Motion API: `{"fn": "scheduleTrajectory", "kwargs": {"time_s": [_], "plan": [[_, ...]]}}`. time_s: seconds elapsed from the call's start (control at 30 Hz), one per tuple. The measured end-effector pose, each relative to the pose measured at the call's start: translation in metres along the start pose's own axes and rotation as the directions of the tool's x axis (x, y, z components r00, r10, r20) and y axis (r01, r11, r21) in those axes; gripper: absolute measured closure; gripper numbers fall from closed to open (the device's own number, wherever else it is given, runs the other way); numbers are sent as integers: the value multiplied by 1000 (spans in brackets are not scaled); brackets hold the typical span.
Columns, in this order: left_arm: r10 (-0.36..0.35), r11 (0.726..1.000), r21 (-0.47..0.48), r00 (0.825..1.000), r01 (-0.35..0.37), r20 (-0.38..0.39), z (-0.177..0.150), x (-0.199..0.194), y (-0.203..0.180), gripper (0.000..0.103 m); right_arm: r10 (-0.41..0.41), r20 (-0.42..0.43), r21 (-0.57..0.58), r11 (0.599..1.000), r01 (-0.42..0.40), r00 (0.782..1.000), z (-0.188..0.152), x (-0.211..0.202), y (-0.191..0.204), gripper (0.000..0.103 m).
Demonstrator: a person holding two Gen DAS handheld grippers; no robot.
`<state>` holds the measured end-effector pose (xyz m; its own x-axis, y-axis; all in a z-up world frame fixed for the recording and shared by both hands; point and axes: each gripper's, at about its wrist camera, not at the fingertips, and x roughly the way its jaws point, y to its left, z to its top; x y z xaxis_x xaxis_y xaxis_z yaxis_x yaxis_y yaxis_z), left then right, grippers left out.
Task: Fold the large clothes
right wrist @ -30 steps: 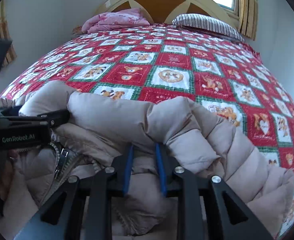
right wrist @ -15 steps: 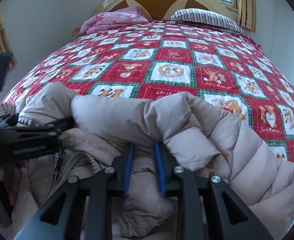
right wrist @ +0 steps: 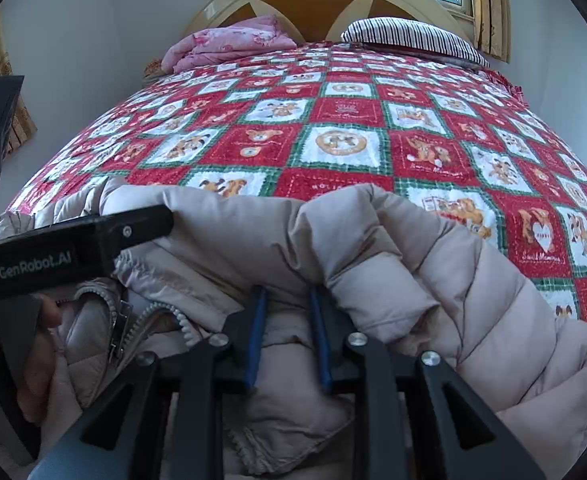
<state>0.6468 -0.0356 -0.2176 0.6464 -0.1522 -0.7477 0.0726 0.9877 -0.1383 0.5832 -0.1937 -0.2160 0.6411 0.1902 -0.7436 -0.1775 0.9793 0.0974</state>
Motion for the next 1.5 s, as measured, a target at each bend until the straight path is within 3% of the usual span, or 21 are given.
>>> {"fn": "scheduleTrajectory", "kwargs": {"time_s": [0.17, 0.87, 1.5], "plan": [[74, 996, 41, 997, -74, 3, -2, 7, -10, 1, -14, -3, -10, 1000, 14, 1000, 0, 0, 2, 78], [167, 981, 100, 986, -166, 1, -4, 15, -21, 1, -70, -6, -50, 996, 70, 998, 1, 4, 8, 78], [187, 977, 107, 982, -185, -6, -3, 15, -22, 1, -74, -6, -53, 996, 73, 997, 2, 5, 8, 78]]}}
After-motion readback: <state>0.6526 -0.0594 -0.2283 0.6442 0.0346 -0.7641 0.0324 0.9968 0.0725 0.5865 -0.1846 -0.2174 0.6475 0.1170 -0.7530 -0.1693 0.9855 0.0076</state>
